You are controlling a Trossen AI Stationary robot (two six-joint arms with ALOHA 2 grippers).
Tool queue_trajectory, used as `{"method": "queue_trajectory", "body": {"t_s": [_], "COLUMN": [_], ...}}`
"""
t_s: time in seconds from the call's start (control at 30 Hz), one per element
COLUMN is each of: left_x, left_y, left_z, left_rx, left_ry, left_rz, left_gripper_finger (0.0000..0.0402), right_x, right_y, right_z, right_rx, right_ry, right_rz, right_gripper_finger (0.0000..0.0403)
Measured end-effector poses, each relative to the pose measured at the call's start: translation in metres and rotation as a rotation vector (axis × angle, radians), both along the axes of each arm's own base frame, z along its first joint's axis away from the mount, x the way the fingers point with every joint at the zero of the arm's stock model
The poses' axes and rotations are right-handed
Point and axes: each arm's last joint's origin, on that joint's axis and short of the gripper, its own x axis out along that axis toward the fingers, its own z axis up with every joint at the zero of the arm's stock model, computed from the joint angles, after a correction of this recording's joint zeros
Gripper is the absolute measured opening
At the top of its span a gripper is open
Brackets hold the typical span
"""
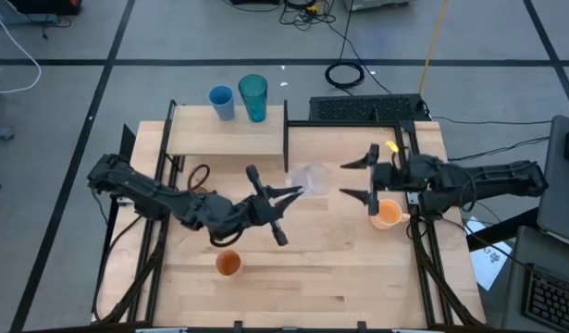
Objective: Stack small to large cups/mugs on shelf
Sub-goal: Put the transparent mug on the shelf
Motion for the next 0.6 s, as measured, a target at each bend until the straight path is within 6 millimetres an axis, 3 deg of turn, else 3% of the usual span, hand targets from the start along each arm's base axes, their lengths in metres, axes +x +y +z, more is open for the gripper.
{"method": "queue_trajectory", "body": {"t_s": [0.17, 0.3, 0.6], "left_x": [0.007, 0.010, 0.008], "left_y": [0.007, 0.016, 0.047], "left_z": [-0.004, -0.022, -0.063], "left_rx": [-0.091, -0.129, -0.174], "left_ry": [-0.048, -0.156, -0.328], "left_rz": [-0.093, -0.152, -0.261], "left_gripper_finger": [0.0015, 0.0015, 0.0015], "right_x": [-0.002, -0.004, -0.003], "right_y": [0.005, 0.009, 0.016], "right_z": [-0.035, -0.051, -0.051], "right_rx": [0.027, 0.043, 0.061], "right_ry": [-0.092, -0.140, -0.220], "right_rz": [0.032, 0.055, 0.120], "right_gripper_finger": [0.0293, 0.0301, 0.0388]}}
